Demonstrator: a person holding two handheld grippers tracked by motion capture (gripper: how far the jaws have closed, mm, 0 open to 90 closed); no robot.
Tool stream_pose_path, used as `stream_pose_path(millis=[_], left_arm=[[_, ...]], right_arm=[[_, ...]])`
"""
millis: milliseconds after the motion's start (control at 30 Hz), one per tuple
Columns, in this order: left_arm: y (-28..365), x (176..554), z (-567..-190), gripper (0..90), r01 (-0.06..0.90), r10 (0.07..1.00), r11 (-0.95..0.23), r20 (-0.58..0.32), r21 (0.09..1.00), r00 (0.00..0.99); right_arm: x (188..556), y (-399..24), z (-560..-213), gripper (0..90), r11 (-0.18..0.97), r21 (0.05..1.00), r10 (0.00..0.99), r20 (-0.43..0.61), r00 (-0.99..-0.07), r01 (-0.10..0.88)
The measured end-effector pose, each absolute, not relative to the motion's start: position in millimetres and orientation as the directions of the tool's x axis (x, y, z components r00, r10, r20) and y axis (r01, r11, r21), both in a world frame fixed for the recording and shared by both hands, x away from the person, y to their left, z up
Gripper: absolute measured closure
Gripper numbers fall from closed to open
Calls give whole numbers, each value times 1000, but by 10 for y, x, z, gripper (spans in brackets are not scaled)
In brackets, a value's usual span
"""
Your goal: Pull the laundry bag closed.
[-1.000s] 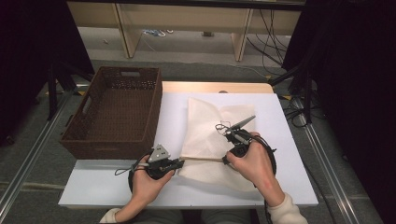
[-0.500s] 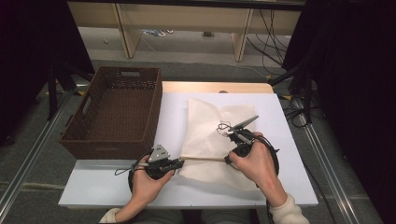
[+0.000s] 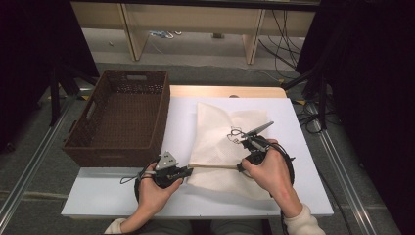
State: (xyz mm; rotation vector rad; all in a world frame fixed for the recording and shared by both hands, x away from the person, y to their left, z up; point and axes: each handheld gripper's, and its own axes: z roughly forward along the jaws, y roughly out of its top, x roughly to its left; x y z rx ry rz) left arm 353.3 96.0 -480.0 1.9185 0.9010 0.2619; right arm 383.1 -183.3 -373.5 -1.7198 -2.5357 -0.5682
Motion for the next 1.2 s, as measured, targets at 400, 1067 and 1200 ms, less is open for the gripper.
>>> stream_pose_path(millis=[400,1067,1200], left_arm=[[954,3533,-4804,840,472,685,-260,-184,842,705],[959,3534,-4800,840,474,683,-266,-184,839,707],[953,3532,-4805,840,472,687,-259,-183,843,703]], right_arm=[[3815,-1859,-3739,884,321,290,893,225,-391,901],[3787,-1954,-3722,884,302,293,905,213,-369,907],[3781,-1982,-3720,884,310,308,900,211,-382,900]])
